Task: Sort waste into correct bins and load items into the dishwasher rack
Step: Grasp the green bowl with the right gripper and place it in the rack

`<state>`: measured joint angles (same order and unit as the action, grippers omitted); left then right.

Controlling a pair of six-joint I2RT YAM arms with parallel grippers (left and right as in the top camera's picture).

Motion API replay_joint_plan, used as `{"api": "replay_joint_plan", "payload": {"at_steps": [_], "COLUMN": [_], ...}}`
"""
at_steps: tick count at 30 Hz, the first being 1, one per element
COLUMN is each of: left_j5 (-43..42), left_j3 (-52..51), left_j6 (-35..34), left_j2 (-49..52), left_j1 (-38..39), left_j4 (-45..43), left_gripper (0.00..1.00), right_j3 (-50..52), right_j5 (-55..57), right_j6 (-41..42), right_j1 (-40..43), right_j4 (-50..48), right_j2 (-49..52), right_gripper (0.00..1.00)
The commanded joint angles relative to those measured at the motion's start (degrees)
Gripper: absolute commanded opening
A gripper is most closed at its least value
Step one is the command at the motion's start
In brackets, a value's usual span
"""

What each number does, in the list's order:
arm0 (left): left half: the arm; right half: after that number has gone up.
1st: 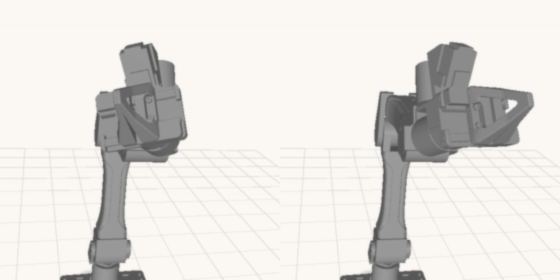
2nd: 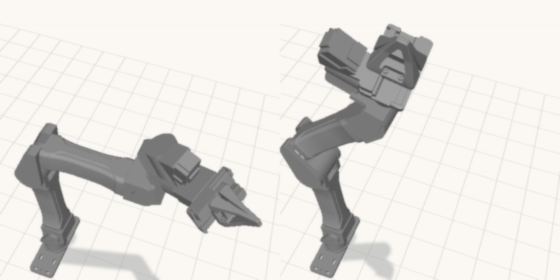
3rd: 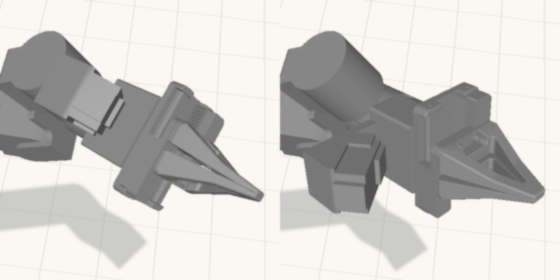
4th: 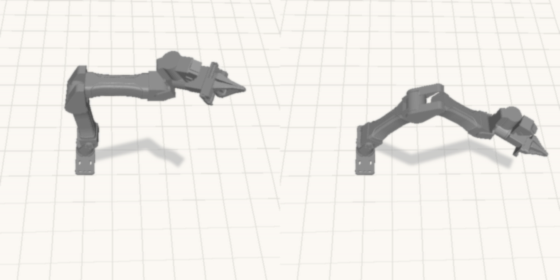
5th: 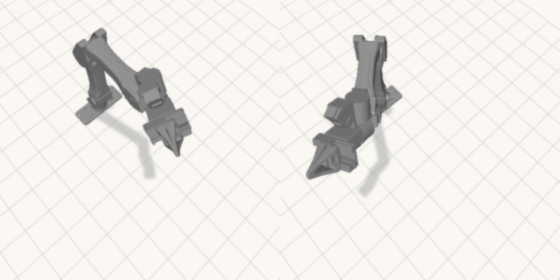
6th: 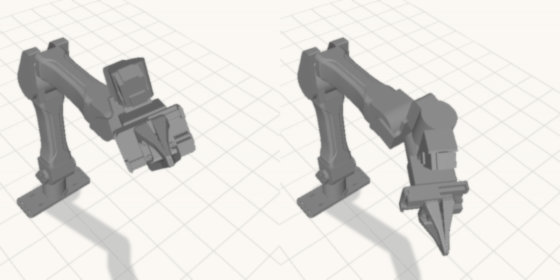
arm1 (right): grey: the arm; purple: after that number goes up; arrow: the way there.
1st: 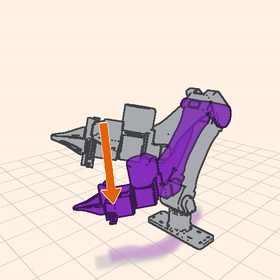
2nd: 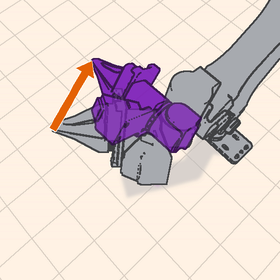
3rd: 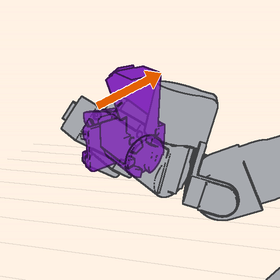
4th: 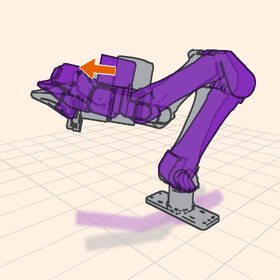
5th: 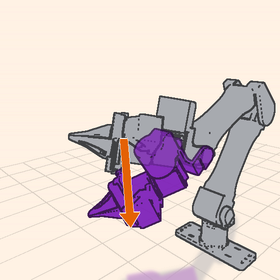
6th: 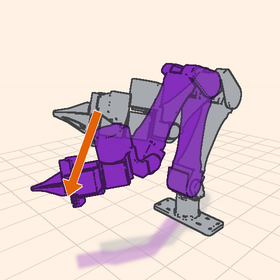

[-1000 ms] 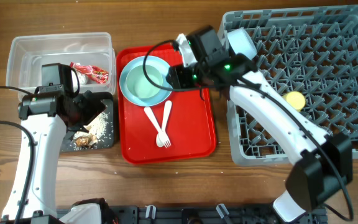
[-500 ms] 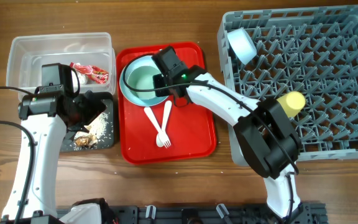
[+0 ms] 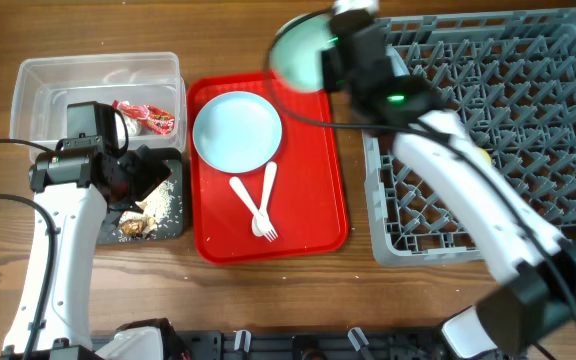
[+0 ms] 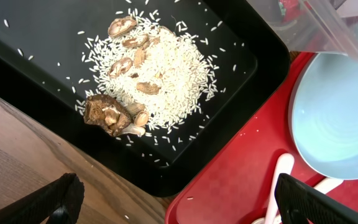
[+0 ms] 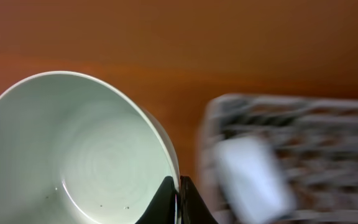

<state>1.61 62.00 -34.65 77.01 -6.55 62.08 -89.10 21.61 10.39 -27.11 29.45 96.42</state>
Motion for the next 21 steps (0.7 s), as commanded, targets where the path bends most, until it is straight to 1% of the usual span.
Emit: {"api": "replay_joint_plan", "payload": {"at_steps": [1, 3, 5, 6, 9, 12, 17, 18, 21], "left_j5": [-0.31, -0.31, -0.31, -0.31, -0.28, -0.31, -0.31, -0.31, -0.31], "left_j3": [0.0, 0.0, 0.0, 0.0, 0.0, 0.0, 0.0, 0.0, 0.0], "left_j6": [-0.35, -0.35, -0.35, -0.35, -0.35, -0.35, -0.35, -0.35, -0.35], "left_j2": [-0.85, -0.85, -0.85, -0.85, -0.85, -0.85, -0.85, -0.85, -0.85], "left_j1": [-0.28, -0.28, -0.28, -0.28, -0.28, -0.28, -0.28, -0.28, -0.28], "left_j4": [-0.37, -0.79, -0.94, -1.01, -1.25, -1.2, -1.2, -1.2, -1.27], "left_gripper": [1.0, 1.0, 1.0, 1.0, 1.0, 1.0, 1.0, 1.0, 1.0], "right_j3": [-0.59, -0.39, -0.39, -0.37, -0.35, -0.13, -0.13, -0.07, -0.02], "right_j5": [14.45, 18.75, 23.8, 29.9, 36.0, 41.29, 41.83, 41.77, 41.33], "right_j6": [-14.67, -25.94, -29.88, -30.1, -32.57, -32.52, -31.56, -29.59, -28.76], "right_j1": [7.41, 12.87, 15.98, 18.14, 20.9, 21.03, 20.44, 19.58, 18.38], "right_j4": [-1.42, -5.27, -7.04, -8.66, -9.6, -12.33, -13.16, -12.66, -12.48], "right_j2": [-2.8, -2.19, -1.27, -0.04, 4.98, 10.19, 19.61, 20.83, 22.29], "right_gripper": [0.04, 0.04, 0.04, 0.04, 0.04, 0.04, 0.04, 0.04, 0.04]}}
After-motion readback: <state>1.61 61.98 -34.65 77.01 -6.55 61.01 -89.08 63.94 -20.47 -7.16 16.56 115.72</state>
